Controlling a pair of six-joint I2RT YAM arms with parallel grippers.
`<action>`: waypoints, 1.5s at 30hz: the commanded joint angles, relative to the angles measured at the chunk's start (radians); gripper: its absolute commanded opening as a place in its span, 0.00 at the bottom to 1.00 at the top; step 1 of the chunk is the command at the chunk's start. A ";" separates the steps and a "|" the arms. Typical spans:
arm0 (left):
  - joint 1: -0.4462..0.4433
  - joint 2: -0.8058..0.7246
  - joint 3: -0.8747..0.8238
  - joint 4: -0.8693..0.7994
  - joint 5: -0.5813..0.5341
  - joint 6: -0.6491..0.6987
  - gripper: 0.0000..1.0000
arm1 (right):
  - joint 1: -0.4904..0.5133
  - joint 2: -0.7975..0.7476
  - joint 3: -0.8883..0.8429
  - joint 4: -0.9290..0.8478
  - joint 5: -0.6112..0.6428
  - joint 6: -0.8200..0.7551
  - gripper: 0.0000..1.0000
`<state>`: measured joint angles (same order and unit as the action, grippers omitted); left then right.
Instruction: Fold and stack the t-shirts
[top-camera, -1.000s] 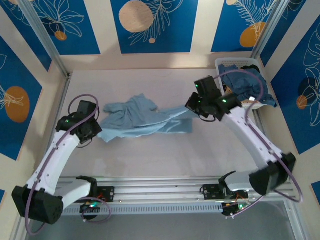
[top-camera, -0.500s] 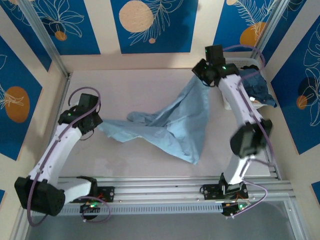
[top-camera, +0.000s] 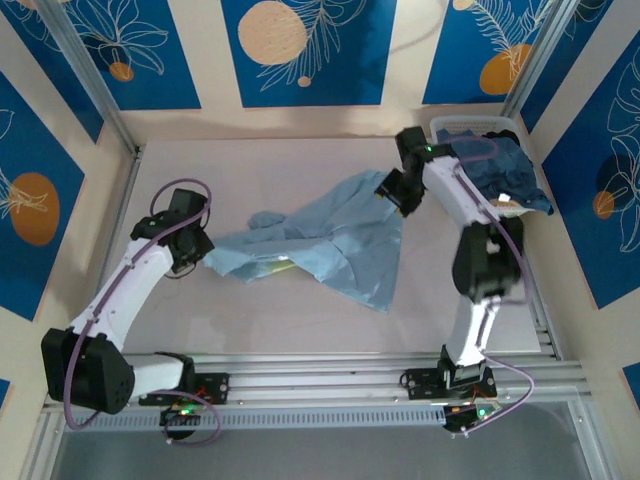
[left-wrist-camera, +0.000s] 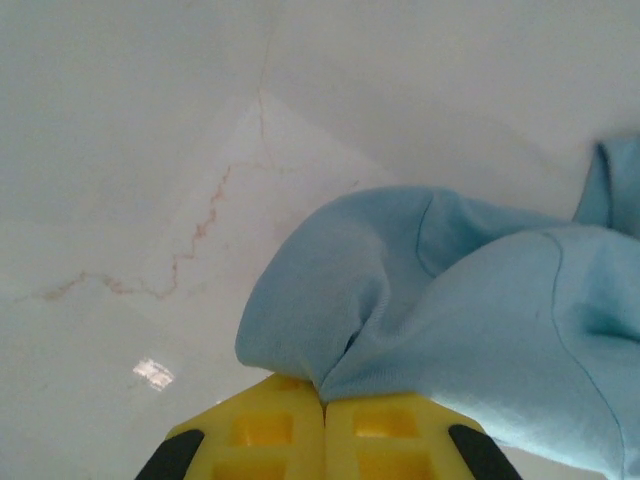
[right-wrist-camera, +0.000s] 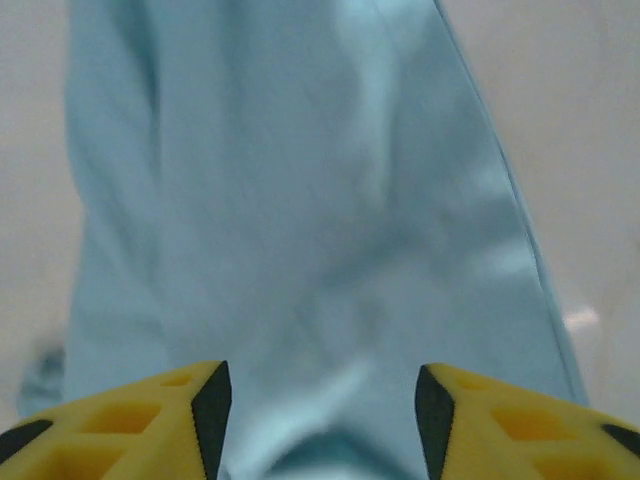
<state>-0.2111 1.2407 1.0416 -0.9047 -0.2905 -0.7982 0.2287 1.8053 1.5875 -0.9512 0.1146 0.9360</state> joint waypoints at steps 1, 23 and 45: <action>0.010 -0.017 -0.027 -0.005 0.031 0.000 0.00 | 0.066 -0.259 -0.292 -0.055 -0.033 0.122 0.53; 0.010 0.002 -0.030 0.013 0.106 0.033 0.00 | 0.169 -0.316 -0.804 0.154 -0.219 0.248 0.57; 0.019 0.075 0.130 0.041 0.146 0.018 0.00 | 0.158 -0.279 -0.342 0.078 0.010 0.090 0.00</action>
<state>-0.2104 1.2892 1.0798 -0.8795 -0.1768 -0.7765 0.4011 1.5917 1.1122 -0.8158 0.0353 1.1210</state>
